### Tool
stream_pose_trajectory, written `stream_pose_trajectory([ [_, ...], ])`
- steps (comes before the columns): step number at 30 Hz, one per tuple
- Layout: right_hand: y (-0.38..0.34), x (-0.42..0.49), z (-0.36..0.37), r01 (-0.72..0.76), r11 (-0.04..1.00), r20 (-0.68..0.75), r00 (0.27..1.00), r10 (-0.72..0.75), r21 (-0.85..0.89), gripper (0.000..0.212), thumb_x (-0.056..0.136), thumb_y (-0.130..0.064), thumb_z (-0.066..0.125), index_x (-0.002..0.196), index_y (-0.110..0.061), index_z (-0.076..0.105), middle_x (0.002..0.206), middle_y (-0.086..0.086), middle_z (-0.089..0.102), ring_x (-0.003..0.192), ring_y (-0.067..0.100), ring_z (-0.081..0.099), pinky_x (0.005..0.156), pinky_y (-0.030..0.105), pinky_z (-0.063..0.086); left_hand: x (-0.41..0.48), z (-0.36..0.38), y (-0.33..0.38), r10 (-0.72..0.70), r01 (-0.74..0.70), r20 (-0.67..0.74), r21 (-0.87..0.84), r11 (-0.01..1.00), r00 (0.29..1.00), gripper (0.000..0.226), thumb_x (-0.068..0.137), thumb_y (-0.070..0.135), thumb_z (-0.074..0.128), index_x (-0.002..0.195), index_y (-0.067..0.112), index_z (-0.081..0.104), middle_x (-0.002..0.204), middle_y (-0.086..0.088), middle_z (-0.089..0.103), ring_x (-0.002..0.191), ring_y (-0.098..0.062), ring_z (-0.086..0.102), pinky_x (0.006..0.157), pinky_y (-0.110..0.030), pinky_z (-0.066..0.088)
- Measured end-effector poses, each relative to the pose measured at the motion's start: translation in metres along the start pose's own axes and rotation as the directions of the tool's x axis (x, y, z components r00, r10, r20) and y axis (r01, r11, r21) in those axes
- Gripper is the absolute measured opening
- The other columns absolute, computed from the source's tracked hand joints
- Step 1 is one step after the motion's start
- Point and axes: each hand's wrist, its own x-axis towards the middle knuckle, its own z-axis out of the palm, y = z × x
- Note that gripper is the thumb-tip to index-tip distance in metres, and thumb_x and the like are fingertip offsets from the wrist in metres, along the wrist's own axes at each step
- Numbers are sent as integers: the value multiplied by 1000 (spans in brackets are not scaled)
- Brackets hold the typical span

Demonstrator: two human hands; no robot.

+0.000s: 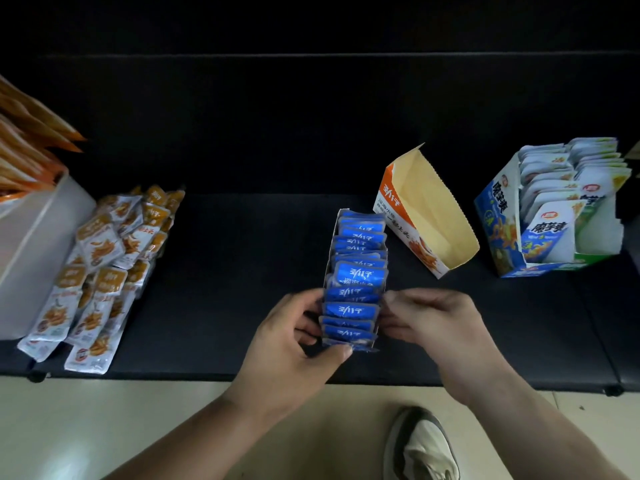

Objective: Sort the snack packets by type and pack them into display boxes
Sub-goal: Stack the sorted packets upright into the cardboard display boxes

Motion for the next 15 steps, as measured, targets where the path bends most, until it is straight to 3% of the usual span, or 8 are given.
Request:
stream_pose_trajectory([
  [3, 6, -1, 1, 53, 998, 22, 998, -53, -28, 17, 93, -30, 75, 89, -15, 83, 87, 9, 79, 91, 28, 75, 90, 48, 61, -3, 1, -3, -6, 6, 12, 11, 1000, 1000, 67, 73, 24, 90, 125, 53, 58, 115, 14, 68, 98, -15, 69, 85, -40, 59],
  [5, 11, -2, 5, 89, 988, 40, 996, -84, -129, 29, 92, -39, 76, 88, -11, 80, 87, 22, 72, 78, 25, 66, 86, 61, 57, -4, 1, -4, -2, 1, 26, 24, 1000, 1000, 69, 74, 24, 89, 129, 50, 57, 116, 14, 68, 101, -14, 68, 86, -40, 59],
  [7, 15, 1, 7, 78, 982, 41, 997, -72, -173, 35, 91, -44, 74, 87, -10, 77, 92, 28, 68, 72, 25, 56, 84, 64, 54, -4, 2, -5, -7, 6, 37, 22, 1000, 999, 69, 75, 23, 89, 132, 46, 58, 116, 15, 68, 102, -13, 68, 86, -40, 59],
  [10, 9, 5, -1, 40, 976, 41, 999, -32, -216, 34, 93, -45, 72, 83, -12, 78, 87, 20, 72, 72, 30, 62, 86, 57, 57, -4, 2, -6, -13, 11, 58, 30, 999, 998, 69, 74, 27, 90, 133, 45, 58, 116, 19, 66, 102, -10, 68, 85, -38, 59],
  [13, 2, 7, -5, 224, 957, -1, 974, -228, -183, 20, 93, -29, 76, 77, -16, 78, 76, 3, 74, 73, 15, 68, 73, 32, 60, -3, 2, -6, -7, 6, 54, 13, 1000, 999, 74, 73, 25, 90, 137, 45, 57, 117, 19, 63, 100, -11, 68, 86, -38, 59],
  [15, -2, 10, -1, 328, 924, 40, 944, -327, -198, 7, 90, -16, 79, 84, -21, 79, 85, -5, 77, 80, 6, 71, 73, 19, 56, -3, 2, -6, 8, -8, 49, 6, 1000, 999, 78, 74, 22, 90, 137, 51, 55, 117, 17, 64, 100, -12, 69, 87, -38, 59],
])
